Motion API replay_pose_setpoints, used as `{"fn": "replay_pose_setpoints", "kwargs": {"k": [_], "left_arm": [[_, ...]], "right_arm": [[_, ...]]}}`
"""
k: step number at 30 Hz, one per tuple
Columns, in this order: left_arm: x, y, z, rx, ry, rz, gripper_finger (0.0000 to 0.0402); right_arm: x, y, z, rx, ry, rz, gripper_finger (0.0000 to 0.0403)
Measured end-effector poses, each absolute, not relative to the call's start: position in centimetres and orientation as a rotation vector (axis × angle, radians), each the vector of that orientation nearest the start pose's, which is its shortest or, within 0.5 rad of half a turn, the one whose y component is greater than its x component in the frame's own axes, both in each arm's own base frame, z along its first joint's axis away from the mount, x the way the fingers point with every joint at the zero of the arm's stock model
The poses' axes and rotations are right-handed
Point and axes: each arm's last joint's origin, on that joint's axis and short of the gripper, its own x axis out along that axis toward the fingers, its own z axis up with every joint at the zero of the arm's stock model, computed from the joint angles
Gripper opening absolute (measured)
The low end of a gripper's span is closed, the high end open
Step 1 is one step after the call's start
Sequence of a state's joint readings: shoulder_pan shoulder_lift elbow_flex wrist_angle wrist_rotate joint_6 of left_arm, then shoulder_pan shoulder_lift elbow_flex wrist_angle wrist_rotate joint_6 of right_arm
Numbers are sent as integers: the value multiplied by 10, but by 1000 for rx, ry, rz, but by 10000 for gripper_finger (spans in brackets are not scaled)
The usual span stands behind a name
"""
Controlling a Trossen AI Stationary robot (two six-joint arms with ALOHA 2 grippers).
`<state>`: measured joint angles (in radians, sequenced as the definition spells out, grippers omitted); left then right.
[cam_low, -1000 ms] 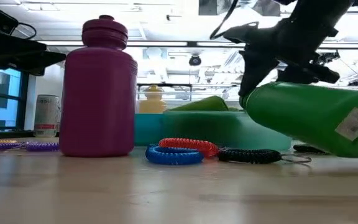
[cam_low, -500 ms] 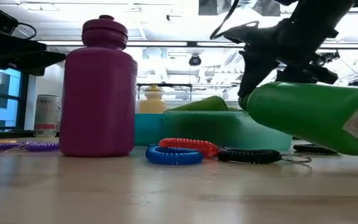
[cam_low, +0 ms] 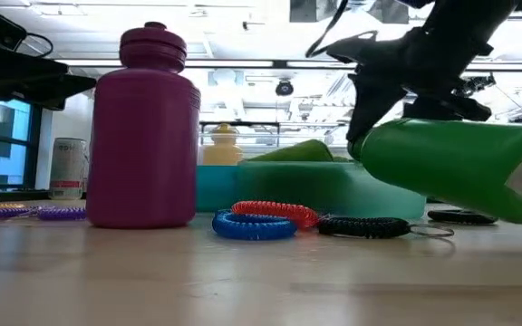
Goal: Pick & Place Sports Items
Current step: Put the green tumbler into the transparent bin
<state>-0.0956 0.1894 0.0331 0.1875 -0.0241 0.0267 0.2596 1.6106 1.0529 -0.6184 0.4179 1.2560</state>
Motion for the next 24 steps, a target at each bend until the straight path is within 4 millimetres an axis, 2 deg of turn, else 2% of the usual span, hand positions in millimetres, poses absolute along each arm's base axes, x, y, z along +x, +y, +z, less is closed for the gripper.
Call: {"fn": "replay_pose_setpoints", "kwargs": {"k": [7,13,19,24], "left_arm": [[108,-10,177,25,-32,-71,236],[108,-10,177,25,-32,-71,236],[108,-10,177,25,-32,-71,236],[108,-10,177,25,-32,-72,236]], "right_arm": [[298,67,198,729,857,-778,268],[299,68,199,731,847,-771,292],[299,68,200,722,847,-766,284],[299,68,200,713,849,-759,243]]}}
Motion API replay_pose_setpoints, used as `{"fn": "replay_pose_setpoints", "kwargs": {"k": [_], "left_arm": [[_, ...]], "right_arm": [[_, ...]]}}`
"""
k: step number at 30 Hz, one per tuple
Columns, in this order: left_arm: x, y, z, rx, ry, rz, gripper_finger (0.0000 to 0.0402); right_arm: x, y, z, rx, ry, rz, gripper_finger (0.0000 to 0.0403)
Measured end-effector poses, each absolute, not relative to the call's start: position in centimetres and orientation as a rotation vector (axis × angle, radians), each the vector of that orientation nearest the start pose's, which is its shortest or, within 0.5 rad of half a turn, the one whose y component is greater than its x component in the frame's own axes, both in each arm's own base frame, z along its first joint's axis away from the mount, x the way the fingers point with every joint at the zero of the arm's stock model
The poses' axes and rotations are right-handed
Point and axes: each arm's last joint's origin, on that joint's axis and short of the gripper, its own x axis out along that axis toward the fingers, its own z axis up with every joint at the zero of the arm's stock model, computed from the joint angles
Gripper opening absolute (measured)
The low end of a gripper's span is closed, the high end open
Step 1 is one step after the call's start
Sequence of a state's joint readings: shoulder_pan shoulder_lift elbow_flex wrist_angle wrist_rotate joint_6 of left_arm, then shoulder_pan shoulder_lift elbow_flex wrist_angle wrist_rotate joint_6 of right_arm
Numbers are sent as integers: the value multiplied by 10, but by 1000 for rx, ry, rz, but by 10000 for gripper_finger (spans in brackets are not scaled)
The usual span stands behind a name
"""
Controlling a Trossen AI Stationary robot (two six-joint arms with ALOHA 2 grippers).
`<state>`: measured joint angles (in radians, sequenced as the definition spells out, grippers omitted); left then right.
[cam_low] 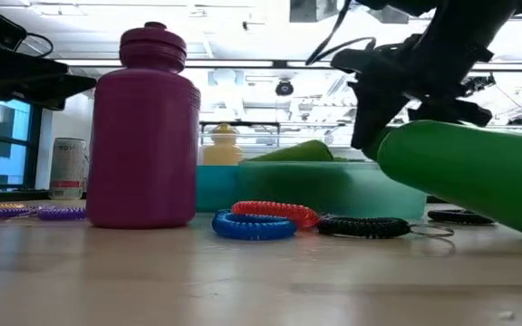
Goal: Pick & Place Sports Items
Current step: Put the green tumbler into the transparent bin
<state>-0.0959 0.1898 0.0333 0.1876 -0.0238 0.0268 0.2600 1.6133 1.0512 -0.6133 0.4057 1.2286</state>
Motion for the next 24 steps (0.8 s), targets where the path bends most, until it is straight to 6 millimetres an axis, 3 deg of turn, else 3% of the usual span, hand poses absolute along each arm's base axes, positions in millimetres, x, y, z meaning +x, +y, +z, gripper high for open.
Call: {"fn": "replay_pose_setpoints", "kwargs": {"k": [4,12,24], "left_arm": [[108,-10,177,25,-32,-71,236],[108,-10,177,25,-32,-71,236],[108,-10,177,25,-32,-71,236]], "right_arm": [[300,68,201,712,848,-756,203],[298,67,206,710,830,-754,202],[273,57,269,694,564,-678,202]]}}
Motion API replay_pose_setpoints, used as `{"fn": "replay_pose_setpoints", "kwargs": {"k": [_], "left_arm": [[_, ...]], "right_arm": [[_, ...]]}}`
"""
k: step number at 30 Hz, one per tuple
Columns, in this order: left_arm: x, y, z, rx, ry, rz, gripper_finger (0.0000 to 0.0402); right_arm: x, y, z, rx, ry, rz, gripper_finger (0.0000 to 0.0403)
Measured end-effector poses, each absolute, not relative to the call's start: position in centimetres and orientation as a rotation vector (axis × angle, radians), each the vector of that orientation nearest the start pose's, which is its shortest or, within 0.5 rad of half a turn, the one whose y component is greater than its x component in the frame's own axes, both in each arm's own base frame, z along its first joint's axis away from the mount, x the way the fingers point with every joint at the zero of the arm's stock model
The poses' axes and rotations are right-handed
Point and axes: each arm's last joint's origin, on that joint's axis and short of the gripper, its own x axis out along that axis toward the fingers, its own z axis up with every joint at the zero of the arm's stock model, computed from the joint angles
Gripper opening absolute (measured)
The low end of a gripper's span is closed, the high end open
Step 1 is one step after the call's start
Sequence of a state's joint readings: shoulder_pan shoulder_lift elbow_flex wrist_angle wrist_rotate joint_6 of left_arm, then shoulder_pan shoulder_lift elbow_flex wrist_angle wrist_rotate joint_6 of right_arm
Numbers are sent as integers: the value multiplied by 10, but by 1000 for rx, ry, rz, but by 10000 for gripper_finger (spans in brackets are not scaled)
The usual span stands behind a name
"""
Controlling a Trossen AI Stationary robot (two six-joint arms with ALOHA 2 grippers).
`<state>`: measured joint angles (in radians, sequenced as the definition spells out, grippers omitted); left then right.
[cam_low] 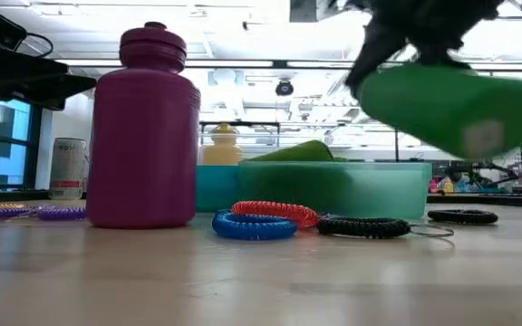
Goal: Pick & Place Sports Items
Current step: Put the green tumbler into the transparent bin
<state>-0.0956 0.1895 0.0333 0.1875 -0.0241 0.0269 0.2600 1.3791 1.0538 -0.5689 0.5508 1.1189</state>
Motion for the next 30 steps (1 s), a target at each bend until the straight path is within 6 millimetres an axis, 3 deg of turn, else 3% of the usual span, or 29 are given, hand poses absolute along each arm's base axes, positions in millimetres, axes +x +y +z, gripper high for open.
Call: {"fn": "replay_pose_setpoints", "kwargs": {"k": [7,16,21,30], "left_arm": [[108,-10,177,25,-32,-71,236],[108,-10,177,25,-32,-71,236],[108,-10,177,25,-32,-71,236],[108,-10,177,25,-32,-71,236]], "right_arm": [[262,49,316,575,252,-660,202],[267,33,362,287,-60,-718,202],[279,12,367,154,-99,-778,202],[307,-46,359,-1,-179,-835,202]]}}
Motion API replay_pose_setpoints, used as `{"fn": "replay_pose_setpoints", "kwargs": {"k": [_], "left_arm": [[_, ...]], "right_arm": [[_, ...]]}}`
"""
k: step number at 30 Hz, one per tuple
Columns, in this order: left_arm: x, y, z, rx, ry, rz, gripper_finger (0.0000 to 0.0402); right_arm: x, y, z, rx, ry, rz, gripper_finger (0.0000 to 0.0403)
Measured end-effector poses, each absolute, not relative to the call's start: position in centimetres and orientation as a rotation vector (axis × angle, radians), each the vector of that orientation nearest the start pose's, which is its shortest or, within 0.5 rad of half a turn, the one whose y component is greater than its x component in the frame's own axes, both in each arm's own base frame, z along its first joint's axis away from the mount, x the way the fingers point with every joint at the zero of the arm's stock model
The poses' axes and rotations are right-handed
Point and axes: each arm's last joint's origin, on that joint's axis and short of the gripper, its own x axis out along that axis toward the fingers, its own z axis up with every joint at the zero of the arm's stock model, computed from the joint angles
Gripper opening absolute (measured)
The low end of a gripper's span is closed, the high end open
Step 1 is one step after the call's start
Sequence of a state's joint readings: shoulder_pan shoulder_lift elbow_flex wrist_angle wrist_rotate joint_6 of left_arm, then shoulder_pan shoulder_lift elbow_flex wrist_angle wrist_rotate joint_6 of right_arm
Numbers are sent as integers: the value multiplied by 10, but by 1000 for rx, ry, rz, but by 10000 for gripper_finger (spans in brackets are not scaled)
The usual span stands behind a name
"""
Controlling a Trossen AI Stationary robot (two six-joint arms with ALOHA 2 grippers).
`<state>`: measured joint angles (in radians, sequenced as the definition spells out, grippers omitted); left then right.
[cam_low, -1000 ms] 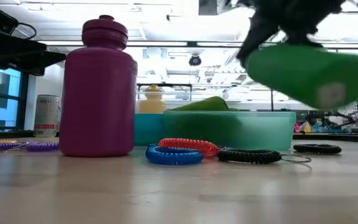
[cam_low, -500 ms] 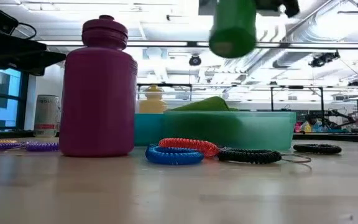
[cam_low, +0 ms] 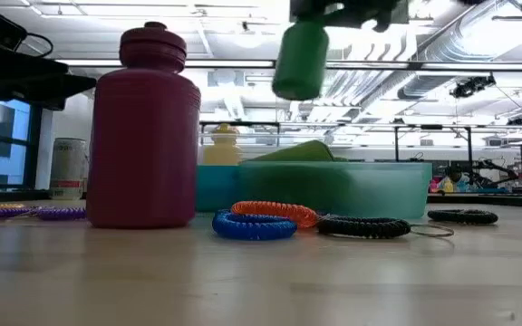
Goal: Pick & Place Sports Items
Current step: Put the green tumbler into the transparent bin
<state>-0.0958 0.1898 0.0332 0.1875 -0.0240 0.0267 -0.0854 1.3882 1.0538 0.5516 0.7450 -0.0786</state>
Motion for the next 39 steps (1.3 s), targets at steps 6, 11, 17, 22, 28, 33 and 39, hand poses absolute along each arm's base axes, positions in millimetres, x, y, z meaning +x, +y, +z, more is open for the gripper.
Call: {"fn": "replay_pose_setpoints", "kwargs": {"k": [6,11,17,22,28,33,39], "left_arm": [[108,-10,177,25,-32,-71,236],[108,-10,177,25,-32,-71,236],[108,-10,177,25,-32,-71,236],[108,-10,177,25,-32,-71,236],[108,-10,177,25,-32,-71,236],[108,-10,177,25,-32,-71,236],[108,-10,177,25,-32,-71,236]], "right_arm": [[325,-88,342,-22,-271,-807,202],[337,-124,316,-37,-273,-886,202],[348,-163,273,-44,-226,-973,202],[354,-183,240,-52,-165,-1014,202],[360,-190,214,-57,-95,-1024,202],[361,-191,206,-61,-51,-1023,202],[360,-194,200,-66,9,-1053,202]]}}
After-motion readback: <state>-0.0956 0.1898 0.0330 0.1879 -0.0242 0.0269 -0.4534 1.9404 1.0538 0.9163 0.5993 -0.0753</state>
